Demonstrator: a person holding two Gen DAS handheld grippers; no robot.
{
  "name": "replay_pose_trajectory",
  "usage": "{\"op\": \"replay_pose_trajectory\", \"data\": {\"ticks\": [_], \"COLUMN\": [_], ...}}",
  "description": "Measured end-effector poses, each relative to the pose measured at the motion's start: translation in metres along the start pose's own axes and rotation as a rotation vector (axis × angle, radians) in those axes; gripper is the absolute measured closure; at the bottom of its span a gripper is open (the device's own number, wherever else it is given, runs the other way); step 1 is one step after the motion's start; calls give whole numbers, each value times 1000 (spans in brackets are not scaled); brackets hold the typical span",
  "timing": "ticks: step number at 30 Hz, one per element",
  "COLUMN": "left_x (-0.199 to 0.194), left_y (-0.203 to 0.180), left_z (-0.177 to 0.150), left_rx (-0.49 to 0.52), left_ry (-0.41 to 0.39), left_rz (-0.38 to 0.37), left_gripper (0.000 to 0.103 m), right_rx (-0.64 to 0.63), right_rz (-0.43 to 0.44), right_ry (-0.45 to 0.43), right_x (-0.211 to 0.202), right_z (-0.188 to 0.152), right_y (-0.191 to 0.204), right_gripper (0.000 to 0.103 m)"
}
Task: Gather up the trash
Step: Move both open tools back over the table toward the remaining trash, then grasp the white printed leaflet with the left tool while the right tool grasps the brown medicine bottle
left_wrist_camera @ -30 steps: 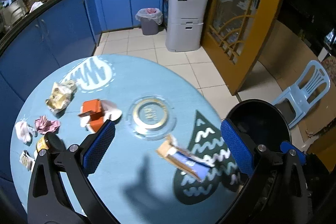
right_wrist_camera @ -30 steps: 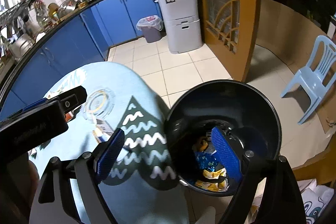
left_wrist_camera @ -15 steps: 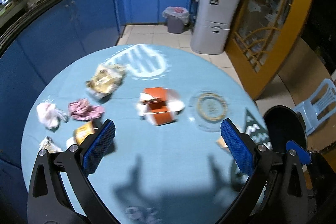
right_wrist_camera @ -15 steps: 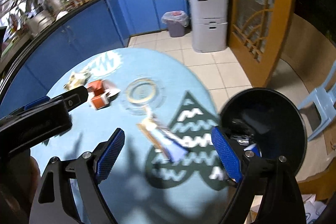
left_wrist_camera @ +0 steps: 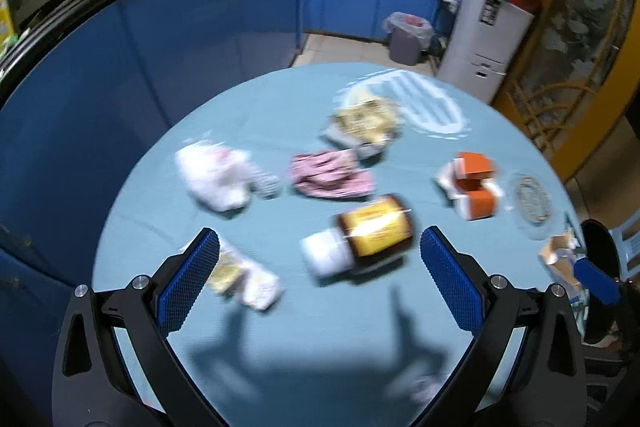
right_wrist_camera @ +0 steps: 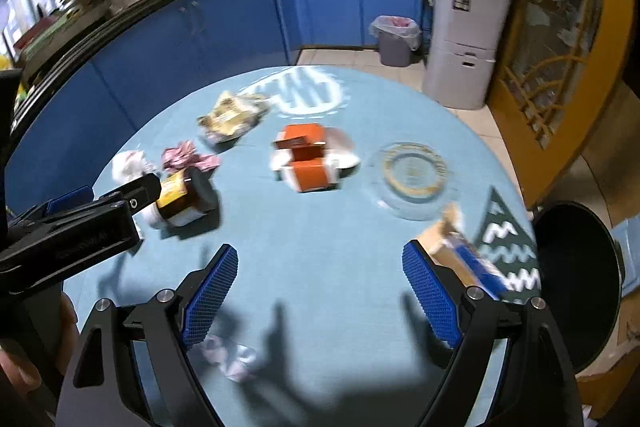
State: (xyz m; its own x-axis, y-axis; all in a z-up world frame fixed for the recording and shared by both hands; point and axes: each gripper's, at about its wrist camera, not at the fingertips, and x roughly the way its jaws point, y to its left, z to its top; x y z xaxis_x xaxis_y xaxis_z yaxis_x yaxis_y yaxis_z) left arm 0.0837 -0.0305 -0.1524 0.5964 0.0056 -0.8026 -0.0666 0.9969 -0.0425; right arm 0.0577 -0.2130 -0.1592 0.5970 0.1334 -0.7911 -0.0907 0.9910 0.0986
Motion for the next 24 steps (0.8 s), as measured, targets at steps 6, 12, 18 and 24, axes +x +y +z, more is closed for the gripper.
{"op": "replay_pose_trajectory", "data": {"ticks": [6,12,18,24], "left_x": [7,11,19,26], "left_y": [42,65,76,89], "left_z": [-8,-13,-15,-16], "left_rx": [-45,-60,-60,-87], "left_ry": [16,28,56,86], "left_rz": [45,48,34,11], "left_gripper": [4,5,16,28], "right_rx": [-60,-104,-143,-200], "right_rz": [16,25,30,28], "right_ry": [20,38,49,49], "right_x": [15,28,40,50], "right_z": [0,1,5,9], "right_y": [40,69,89,106], "right_gripper": [21,21,21,21]}}
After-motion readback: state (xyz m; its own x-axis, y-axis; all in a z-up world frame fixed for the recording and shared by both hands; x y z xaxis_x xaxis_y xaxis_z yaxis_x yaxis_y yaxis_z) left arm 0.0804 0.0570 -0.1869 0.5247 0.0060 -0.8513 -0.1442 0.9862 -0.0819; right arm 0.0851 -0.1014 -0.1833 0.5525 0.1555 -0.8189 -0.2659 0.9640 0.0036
